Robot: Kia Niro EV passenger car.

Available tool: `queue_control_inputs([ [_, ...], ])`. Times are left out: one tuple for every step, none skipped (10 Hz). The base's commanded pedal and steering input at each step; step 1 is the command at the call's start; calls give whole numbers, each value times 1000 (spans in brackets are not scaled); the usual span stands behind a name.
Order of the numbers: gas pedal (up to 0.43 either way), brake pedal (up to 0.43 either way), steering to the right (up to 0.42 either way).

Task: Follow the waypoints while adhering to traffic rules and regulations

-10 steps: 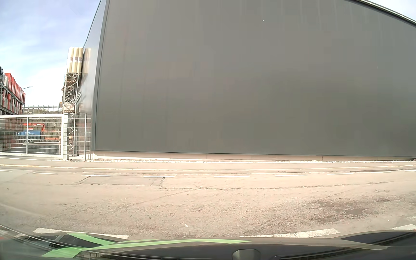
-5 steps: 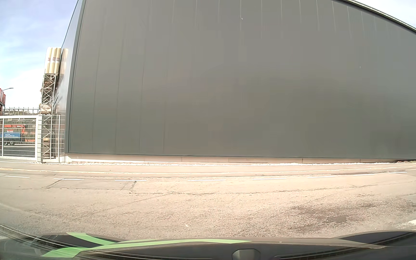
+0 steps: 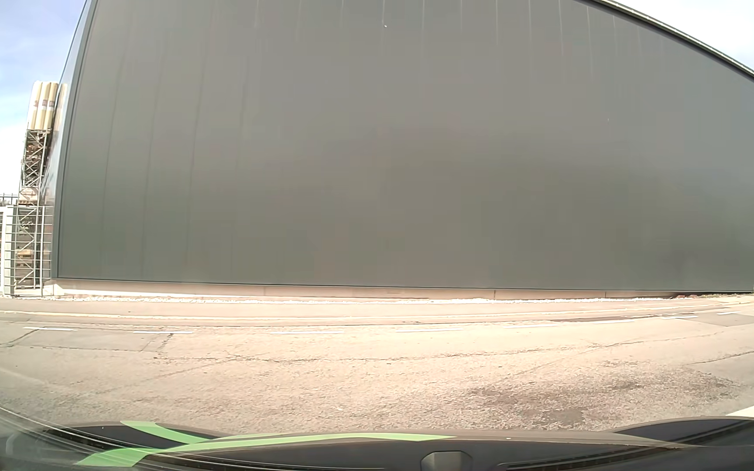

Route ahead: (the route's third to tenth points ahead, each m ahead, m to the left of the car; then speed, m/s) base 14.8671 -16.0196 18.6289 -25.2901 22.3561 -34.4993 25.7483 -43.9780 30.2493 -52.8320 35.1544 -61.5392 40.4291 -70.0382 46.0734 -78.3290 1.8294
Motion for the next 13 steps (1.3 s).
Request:
queue_control_inputs([
  [220,0,642],
  [220,0,640],
  [220,0,637],
  [209,0,635],
  [209,0,634],
  [209,0,626],
  [209,0,610],
  [220,0,591],
  [220,0,569],
  [220,0,546],
  [220,0,521],
  [220,0,501],
  [220,0,488],
])
